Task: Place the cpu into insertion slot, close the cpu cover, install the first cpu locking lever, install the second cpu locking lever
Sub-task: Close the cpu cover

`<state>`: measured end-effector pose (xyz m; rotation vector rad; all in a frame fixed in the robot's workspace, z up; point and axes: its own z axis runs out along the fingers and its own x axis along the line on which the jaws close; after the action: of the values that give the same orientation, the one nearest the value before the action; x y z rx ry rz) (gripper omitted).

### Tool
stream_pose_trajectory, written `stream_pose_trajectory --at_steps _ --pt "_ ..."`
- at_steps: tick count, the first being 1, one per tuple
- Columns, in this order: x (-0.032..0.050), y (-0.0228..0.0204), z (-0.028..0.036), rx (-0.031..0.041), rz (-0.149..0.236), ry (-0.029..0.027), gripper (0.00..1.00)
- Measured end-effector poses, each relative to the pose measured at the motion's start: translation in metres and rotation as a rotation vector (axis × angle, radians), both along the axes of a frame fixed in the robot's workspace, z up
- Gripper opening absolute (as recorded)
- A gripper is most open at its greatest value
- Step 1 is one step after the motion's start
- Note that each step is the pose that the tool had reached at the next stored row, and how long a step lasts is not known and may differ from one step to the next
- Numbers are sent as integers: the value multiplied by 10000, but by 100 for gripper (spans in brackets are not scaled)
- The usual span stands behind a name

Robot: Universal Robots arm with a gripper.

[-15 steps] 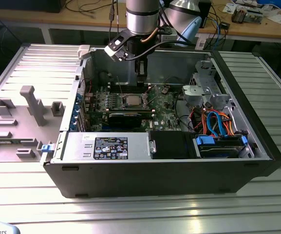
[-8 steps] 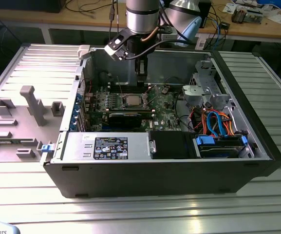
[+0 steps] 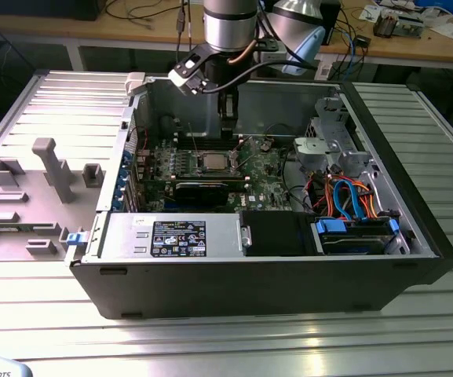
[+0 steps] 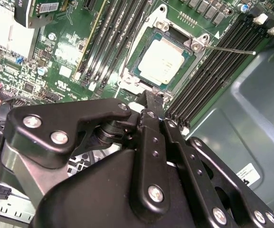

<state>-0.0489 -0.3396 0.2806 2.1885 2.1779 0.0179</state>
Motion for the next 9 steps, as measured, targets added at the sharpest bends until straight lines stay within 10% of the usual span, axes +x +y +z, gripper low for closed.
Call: stream_pose_trajectory --at_steps 9 --pt "58 0 -1 1 0 -1 11"
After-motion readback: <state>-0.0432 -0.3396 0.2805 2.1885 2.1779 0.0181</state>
